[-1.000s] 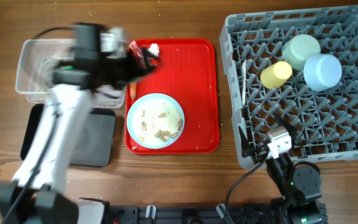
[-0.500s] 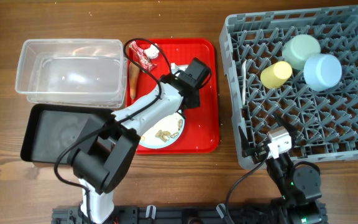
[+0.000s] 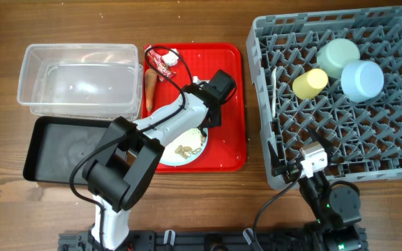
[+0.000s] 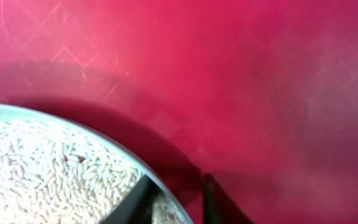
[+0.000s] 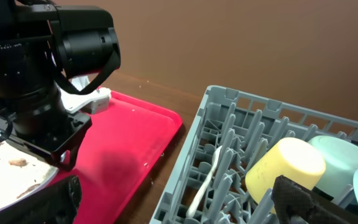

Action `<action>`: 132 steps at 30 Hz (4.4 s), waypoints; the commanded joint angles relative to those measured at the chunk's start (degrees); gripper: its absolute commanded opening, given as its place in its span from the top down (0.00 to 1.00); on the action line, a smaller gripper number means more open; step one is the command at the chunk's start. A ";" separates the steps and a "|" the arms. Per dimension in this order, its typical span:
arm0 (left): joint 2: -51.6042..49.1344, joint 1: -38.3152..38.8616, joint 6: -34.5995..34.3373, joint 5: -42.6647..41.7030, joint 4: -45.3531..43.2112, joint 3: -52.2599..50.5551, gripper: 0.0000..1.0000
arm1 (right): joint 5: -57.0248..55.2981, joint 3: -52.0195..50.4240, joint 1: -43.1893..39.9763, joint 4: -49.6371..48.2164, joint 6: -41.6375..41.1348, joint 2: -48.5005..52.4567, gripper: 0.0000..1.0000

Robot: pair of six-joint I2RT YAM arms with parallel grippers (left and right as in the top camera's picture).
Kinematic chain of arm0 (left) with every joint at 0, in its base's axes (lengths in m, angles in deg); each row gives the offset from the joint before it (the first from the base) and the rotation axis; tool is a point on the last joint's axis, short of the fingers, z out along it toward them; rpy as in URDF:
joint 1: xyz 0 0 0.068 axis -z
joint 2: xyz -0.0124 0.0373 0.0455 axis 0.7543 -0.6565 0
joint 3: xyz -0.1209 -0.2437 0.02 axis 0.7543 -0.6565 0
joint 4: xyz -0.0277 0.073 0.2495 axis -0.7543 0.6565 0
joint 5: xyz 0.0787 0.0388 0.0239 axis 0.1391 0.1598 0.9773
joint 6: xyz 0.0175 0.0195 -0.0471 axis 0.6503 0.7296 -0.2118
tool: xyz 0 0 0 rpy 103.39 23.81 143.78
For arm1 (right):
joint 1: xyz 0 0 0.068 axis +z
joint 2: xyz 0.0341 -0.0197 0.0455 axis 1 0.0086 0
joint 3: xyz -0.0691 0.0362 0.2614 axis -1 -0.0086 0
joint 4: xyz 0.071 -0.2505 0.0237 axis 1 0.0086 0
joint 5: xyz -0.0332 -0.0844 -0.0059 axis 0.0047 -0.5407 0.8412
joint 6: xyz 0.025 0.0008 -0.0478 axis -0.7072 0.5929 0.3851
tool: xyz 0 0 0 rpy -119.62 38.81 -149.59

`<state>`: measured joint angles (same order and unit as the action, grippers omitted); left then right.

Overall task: Sort waste into correct bins and load items into the dishwasher rack
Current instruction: 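Grasp the rim of the light-blue rice plate with the left gripper, then tip the plate over the black tray to dump the rice, then carry the empty plate to the rack and stand it upright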

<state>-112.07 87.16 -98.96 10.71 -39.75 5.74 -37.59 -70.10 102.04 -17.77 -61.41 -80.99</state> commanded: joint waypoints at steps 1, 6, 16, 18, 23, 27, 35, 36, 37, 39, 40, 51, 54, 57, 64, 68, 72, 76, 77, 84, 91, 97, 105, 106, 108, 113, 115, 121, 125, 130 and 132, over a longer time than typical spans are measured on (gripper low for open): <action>-1.46 0.20 6.08 3.76 -2.45 0.09 0.87 | -0.57 -0.33 -0.17 -0.31 -1.20 -0.72 0.00; -1.46 0.22 7.54 3.76 -6.56 0.09 0.68 | -0.57 -0.33 -0.17 -0.31 -1.20 -0.72 0.00; -1.88 2.43 10.99 5.53 -8.41 0.07 0.96 | -0.57 -0.33 -0.17 -0.31 -1.20 -0.72 0.00; -1.88 3.30 10.97 6.99 -8.41 0.07 0.96 | -0.57 -0.33 -0.17 -0.31 -1.20 -0.72 0.00; -2.82 3.65 10.99 7.50 -8.85 0.07 0.88 | -0.57 -0.33 -0.17 -0.31 -1.22 -0.72 0.00; -3.58 3.69 11.85 7.58 -9.25 0.11 0.96 | -0.57 -0.33 -0.17 -0.31 -1.22 -0.72 0.00; 1.01 3.72 13.14 7.67 10.12 17.31 0.96 | -0.57 -0.33 -0.17 -0.31 -1.22 -0.72 0.00; 1.03 3.72 13.11 7.87 11.58 18.64 0.96 | -0.57 -0.33 -0.17 -0.31 -1.20 -0.72 0.00; 1.03 3.72 13.09 8.07 13.73 20.31 0.96 | -0.57 -0.33 -0.17 -0.31 -1.20 -0.72 0.00; 1.05 3.72 13.05 8.07 18.97 23.78 0.96 | -0.59 -0.33 -0.17 -0.31 -1.20 -0.72 0.00; 1.05 3.72 12.85 8.04 22.69 26.21 0.96 | -0.57 -0.33 -0.17 -0.31 -1.22 -0.72 0.00; 2.45 9.01 1.64 17.51 40.72 29.09 0.96 | -0.57 -0.33 -0.17 -0.31 -1.22 -0.72 0.00; 2.54 8.81 -4.76 17.46 45.90 29.09 0.96 | -0.57 -0.33 -0.17 -0.31 -1.20 -0.72 0.00; 2.54 7.65 -14.23 17.49 51.43 29.07 0.96 | -0.57 -0.33 -0.17 -0.31 -1.20 -0.72 0.00; 4.37 -2.54 -16.44 10.75 56.24 28.94 0.96 | -0.57 -0.33 -0.17 -0.31 -1.20 -0.72 0.00; 9.14 -8.35 -11.69 8.59 56.13 28.89 0.96 | -0.57 -0.33 -0.17 -0.31 -1.22 -0.72 0.00; 14.51 -18.03 -3.50 2.43 53.53 28.50 0.95 | -0.57 -0.33 -0.17 -0.31 -1.20 -0.72 0.00; 18.25 -27.41 3.08 -3.85 46.14 20.06 0.96 | -0.57 -0.33 -0.17 -0.31 -1.20 -0.72 0.00; 18.60 -29.11 4.04 -4.55 44.70 18.21 0.96 | -0.57 -0.33 -0.17 -0.31 -1.20 -0.72 0.00; 19.47 -40.87 14.58 -19.52 35.98 7.56 0.96 | -0.57 -0.33 -0.17 -0.31 -1.20 -0.72 0.00; 31.04 -54.84 28.61 -42.34 36.39 7.43 0.96 | -0.57 -0.33 -0.17 -0.31 -1.20 -0.72 0.00; 34.14 -69.79 42.51 -61.75 36.52 -0.94 0.96 | -0.57 -0.33 -0.17 -0.31 -1.20 -0.72 0.00; 34.62 -84.80 68.57 -82.38 47.98 -5.40 0.96 | -0.57 -0.33 -0.17 -0.31 -1.22 -0.72 0.00; 35.10 -84.83 72.11 -83.12 50.18 -5.40 0.96 | -0.57 -0.33 -0.17 -0.31 -1.22 -0.72 0.01; 35.89 -84.76 79.08 -83.10 53.59 -5.40 0.96 | -0.57 -0.33 -0.17 -0.31 -1.22 -0.72 0.00; 35.85 -84.43 80.81 -82.49 54.77 -5.70 0.96 | -0.57 -0.33 -0.17 -0.31 -1.22 -0.72 0.00; 35.85 -84.43 76.46 -81.79 53.99 -6.14 0.96 | -0.57 -0.33 -0.17 -0.28 -1.20 -0.72 0.00; 35.87 -82.38 72.00 -84.98 51.01 -6.16 0.96 | -0.57 -0.33 -0.17 -0.31 -1.22 -0.72 0.00; 35.85 -73.72 64.92 -87.69 41.94 -6.16 0.96 | -0.57 -0.33 -0.17 -0.31 -1.18 -0.72 0.00; 35.74 -48.41 46.64 -100.30 7.48 -6.03 0.96 | -0.57 -0.33 -0.17 -0.31 -1.20 -0.72 0.00; 35.26 -36.87 23.69 -90.07 -20.28 -6.03 0.96 | -0.57 -0.33 -0.17 -0.31 -1.20 -0.72 0.00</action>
<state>-77.18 38.51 -45.80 -84.89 -36.93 -1.30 -37.61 -70.15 102.04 -17.88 -61.45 -81.23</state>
